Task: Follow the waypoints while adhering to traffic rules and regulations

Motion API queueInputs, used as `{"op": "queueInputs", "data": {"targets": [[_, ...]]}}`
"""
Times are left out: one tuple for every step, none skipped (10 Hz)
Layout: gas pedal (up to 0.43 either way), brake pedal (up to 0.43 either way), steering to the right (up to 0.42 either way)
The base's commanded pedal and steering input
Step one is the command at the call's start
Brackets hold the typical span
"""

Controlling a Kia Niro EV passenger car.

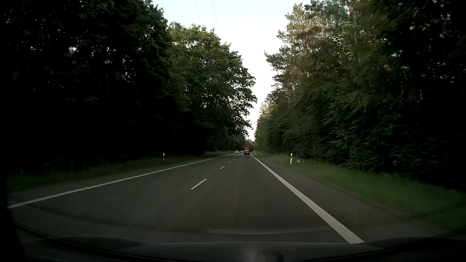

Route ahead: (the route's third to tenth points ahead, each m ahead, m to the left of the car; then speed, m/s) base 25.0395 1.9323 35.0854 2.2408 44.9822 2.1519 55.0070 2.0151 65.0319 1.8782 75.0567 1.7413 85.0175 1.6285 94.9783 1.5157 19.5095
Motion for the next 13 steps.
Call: {"op": "queueInputs", "data": {"targets": [[0.047, 0.024, 0.002], [0.047, 0.024, 0.002], [0.047, 0.018, 0.002], [0.047, 0.024, 0.002], [0.047, 0.018, 0.002], [0.059, 0.024, 0.002], [0.059, 0.024, 0.002], [0.059, 0.018, 0.002], [0.059, 0.024, 0.002], [0.059, 0.018, 0.002], [0.059, 0.018, 0.001], [0.059, 0.018, 0.002], [0.059, 0.024, 0.001]]}}
